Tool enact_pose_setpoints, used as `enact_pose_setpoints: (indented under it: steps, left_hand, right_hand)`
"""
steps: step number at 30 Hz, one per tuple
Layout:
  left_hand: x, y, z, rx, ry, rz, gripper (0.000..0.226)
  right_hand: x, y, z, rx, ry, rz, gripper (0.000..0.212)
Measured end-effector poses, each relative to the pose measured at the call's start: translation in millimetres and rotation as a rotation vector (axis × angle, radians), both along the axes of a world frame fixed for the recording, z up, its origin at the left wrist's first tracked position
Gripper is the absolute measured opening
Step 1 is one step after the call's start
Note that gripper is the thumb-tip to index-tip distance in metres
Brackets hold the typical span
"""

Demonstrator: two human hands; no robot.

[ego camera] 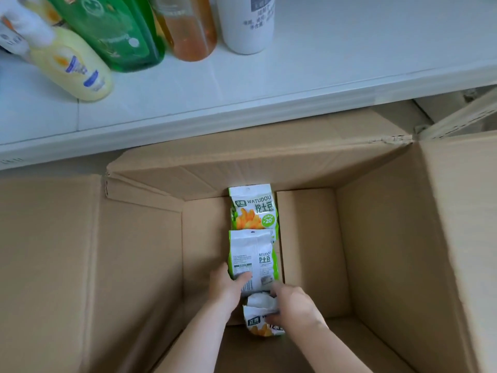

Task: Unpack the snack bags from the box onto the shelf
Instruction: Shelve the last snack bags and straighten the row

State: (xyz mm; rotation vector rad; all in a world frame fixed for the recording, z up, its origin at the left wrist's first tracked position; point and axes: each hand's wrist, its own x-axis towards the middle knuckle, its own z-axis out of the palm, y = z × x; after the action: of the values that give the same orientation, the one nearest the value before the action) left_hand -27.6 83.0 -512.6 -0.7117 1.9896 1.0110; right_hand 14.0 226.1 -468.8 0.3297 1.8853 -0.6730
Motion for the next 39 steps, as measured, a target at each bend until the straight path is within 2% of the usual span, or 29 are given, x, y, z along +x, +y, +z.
enact_pose_setpoints:
  steps: [4, 6, 7, 11, 13, 18, 21, 23, 24, 26, 27, 29, 32, 34, 36, 39]
  left_hand:
    - [-0.6, 2.6, 9.3, -0.055, 0.088, -0.1, 0.009]
    - [-0.9, 6.5, 26.1, -0.078, 0.157, -0.142, 0.031]
    - [-1.2, 8.1, 39.9, -0.073, 0.188, -0.145, 0.035]
    - [-1.5, 1.6, 103.9, -0.078, 0.257, -0.135, 0.031]
    - [-2.3, -7.5, 141.0, -0.068, 0.256, -0.128, 0.029]
    - [-14.5, -17.3, 266.5, -0.001, 0.322, -0.212, 0.037]
    - [-25.1, -18.2, 348.5, -0.04, 0.393, -0.333, 0.038]
    - [-28.3, -24.0, 395.9, -0.064, 0.448, -0.385, 0.033]
    - [-30.8, -28.4, 422.8, -0.048, 0.474, -0.375, 0.032]
    - [-32.3, -41.4, 464.7, 0.052, 0.486, -0.34, 0.019]
    - [-32.2, -47.0, 483.7, 0.102, 0.481, -0.313, 0.023]
    - [-33.5, -53.5, 521.0, 0.17, 0.511, -0.288, 0.04]
    - [-24.7, -46.9, 605.3, 0.269, 0.521, -0.236, 0.034]
    - [-21.0, -41.4, 652.8, 0.365, 0.496, -0.21, 0.02]
    - [-19.7, -35.9, 690.4, 0.422, 0.496, -0.211, 0.018]
    - [-23.8, -32.3, 719.1, 0.45, 0.507, -0.226, 0.017]
  right_hand:
    - [1.5, 11.0, 19.6, 0.044, -0.009, 0.042, 0.04]
    - [7.3, 20.8, 30.6, 0.049, 0.016, 0.05, 0.041]
    - [9.4, 26.4, 40.7, 0.06, 0.023, 0.035, 0.041]
    - [21.0, 50.0, 95.2, 0.084, 0.104, -0.132, 0.035]
    - [23.1, 56.4, 133.6, 0.104, 0.135, -0.233, 0.026]
    - [19.9, 56.8, 236.5, 0.14, 0.202, -0.566, 0.027]
    - [5.7, 53.8, 306.4, 0.102, 0.258, -0.648, 0.03]
    - [-4.2, 54.5, 362.7, 0.045, 0.316, -0.703, 0.019]
    - [-9.1, 56.1, 393.0, 0.02, 0.346, -0.739, 0.011]
    - [-11.7, 56.5, 455.6, -0.048, 0.408, -0.791, 0.012]
    - [-11.8, 54.3, 486.0, -0.093, 0.448, -0.829, 0.01]
    - [-11.0, 48.7, 543.5, -0.139, 0.56, -0.947, 0.022]
    - [-3.1, 35.0, 613.1, -0.232, 0.66, -1.144, 0.023]
    - [0.7, 26.5, 641.2, -0.27, 0.674, -1.261, 0.019]
    - [3.6, 19.3, 660.3, -0.275, 0.662, -1.345, 0.019]
    - [1.4, 17.5, 679.4, -0.25, 0.628, -1.39, 0.033]
